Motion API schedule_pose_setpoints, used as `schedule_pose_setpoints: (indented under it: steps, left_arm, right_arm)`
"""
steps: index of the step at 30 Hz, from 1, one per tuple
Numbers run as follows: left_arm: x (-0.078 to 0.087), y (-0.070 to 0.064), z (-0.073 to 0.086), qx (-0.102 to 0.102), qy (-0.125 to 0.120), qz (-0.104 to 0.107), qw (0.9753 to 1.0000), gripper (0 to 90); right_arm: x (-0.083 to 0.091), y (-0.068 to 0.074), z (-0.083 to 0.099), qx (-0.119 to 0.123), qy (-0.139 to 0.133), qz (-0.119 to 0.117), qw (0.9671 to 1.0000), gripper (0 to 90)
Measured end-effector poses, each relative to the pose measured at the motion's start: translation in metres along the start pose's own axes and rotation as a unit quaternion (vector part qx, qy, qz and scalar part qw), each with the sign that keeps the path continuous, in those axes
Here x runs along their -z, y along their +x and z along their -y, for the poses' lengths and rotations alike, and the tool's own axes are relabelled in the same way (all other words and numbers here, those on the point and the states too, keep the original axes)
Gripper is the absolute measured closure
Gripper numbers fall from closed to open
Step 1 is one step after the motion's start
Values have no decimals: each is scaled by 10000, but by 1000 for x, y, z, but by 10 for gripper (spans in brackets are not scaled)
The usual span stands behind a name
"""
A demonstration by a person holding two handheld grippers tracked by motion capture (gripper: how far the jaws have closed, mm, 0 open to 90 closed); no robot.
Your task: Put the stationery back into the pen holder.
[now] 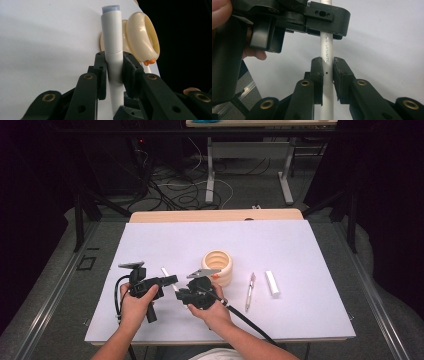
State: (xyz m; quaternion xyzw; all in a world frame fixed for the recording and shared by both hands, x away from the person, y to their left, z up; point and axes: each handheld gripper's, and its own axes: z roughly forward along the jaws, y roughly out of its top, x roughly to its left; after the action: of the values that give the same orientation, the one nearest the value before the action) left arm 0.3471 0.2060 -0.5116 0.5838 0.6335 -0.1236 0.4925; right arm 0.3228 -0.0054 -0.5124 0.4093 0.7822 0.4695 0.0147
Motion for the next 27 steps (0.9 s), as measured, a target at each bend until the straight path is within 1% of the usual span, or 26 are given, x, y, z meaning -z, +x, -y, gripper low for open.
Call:
schedule_pose_setpoints:
  steps: [1, 3, 4, 6, 9, 11, 12, 13, 14, 15, 16, 17, 18, 19, 20, 21, 22, 23, 24, 25, 26, 27]
  left_arm:
    - [-1, 0, 0, 22, -40, 13, 10000, 757]
    - [0, 0, 0, -9, 10, -5, 10000, 760]
    - [-1, 0, 0, 13, -42, 12, 10000, 761]
    - [-1, 0, 0, 5, -50, 22, 10000, 762]
    - [1, 0, 0, 19, 28, 20, 10000, 767]
    - [0, -1, 0, 53, -30, 68, 10000, 772]
    - [0, -2, 0, 43, -23, 57, 10000, 774]
    - [2, -2, 0, 18, 70, 78, 9999, 776]
    - [2, -3, 0, 36, 52, 89, 9999, 777]
    - [2, -3, 0, 9, 55, 84, 9999, 778]
    - [2, -4, 0, 6, 40, 93, 9999, 778]
    - [3, -4, 0, -20, 36, 81, 10000, 779]
    - [2, -5, 0, -37, -57, 46, 10000, 779]
    - [3, -5, 0, -46, -32, 32, 10000, 780]
    - [2, -5, 0, -25, -87, 55, 9999, 780]
    - [3, -4, 0, -37, -81, 46, 10000, 780]
    - [3, -4, 0, -62, -94, 19, 9999, 780]
    - [4, -4, 0, -75, -96, 1, 9999, 780]
    - [4, -4, 0, -56, -123, -7, 9999, 780]
    - [5, -3, -1, -77, -59, -6, 10000, 780]
    - [5, -3, -1, -78, -71, -15, 9999, 780]
    - [5, -3, -1, -89, -71, -26, 9999, 780]
  right_arm:
    - [0, 0, 0, -1, 13, -3, 10000, 791]
    - [1, 0, 0, 0, 106, 14, 9999, 791]
    - [1, 0, 0, 2, 95, 12, 10000, 790]
    - [1, 0, 0, 1, 100, 14, 9999, 791]
    - [0, 0, 0, -1, 107, 10, 9999, 790]
    - [1, -1, -1, 29, 118, -23, 9999, 790]
    - [0, -1, -1, 55, 73, -14, 10000, 790]
    - [1, 0, -1, -2, 95, -19, 10000, 789]
    - [1, -1, -1, 43, 83, -27, 10000, 789]
    - [2, 0, -1, -19, 98, -28, 9999, 788]
    - [2, 0, -1, -15, 93, -29, 10000, 787]
    - [3, -1, -1, 49, 73, -31, 10000, 785]
    - [4, 0, -1, -45, 104, -34, 9999, 780]
    - [4, -1, -2, -52, 112, -53, 9999, 768]
    - [5, -1, -2, -74, 136, -65, 9999, 752]
    - [6, -3, -3, -45, 151, -85, 9998, 732]
    - [7, -4, -2, -44, 84, -82, 9999, 719]
    - [10, -4, -3, -59, 231, -46, 9997, 713]
    - [11, -5, -4, -1, 226, -18, 9997, 705]
    - [13, -5, -4, 22, 230, -10, 9997, 695]
    - [13, -6, -4, 47, 132, -19, 9999, 681]
    - [16, -6, -5, 44, 291, 13, 9996, 671]
